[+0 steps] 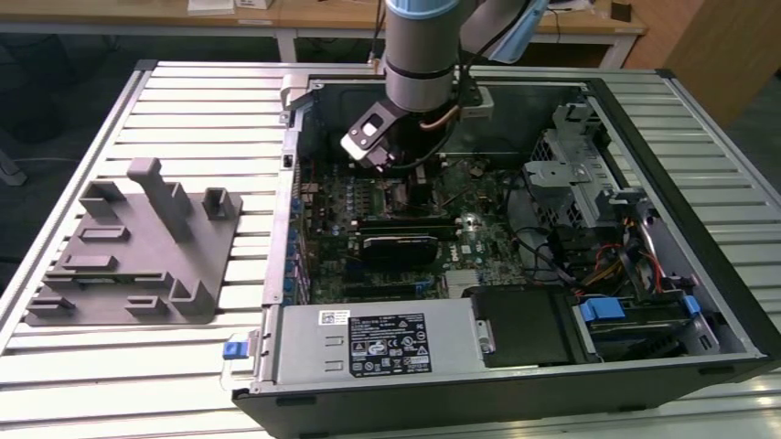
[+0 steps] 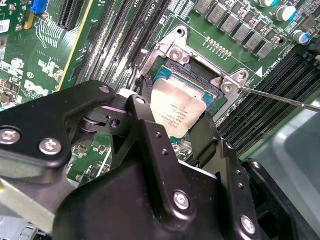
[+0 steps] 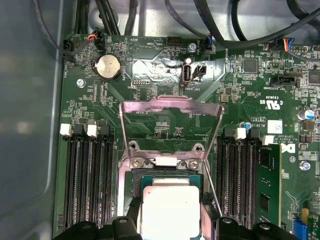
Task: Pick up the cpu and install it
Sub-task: 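Place the cpu into insertion slot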
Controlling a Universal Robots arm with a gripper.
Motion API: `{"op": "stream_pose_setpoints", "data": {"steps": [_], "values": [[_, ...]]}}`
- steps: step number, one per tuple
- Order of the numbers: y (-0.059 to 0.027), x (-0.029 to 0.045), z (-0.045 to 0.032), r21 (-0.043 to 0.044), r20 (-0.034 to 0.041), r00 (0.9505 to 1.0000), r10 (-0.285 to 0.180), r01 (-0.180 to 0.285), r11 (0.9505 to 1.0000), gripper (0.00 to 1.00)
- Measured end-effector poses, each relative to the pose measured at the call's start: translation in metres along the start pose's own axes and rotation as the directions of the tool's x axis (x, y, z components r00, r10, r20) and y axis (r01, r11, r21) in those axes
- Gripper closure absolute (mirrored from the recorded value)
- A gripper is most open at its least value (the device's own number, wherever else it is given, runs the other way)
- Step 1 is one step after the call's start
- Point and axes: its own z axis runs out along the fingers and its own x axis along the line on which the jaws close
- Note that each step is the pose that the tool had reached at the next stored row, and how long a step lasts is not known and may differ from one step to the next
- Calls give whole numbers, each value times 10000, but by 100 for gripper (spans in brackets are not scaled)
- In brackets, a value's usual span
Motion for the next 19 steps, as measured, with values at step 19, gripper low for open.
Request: {"op": "stream_pose_setpoints", "data": {"steps": [19], "values": [[-17,33,55,3,-155,9996,215,-215,9998,46]]}}
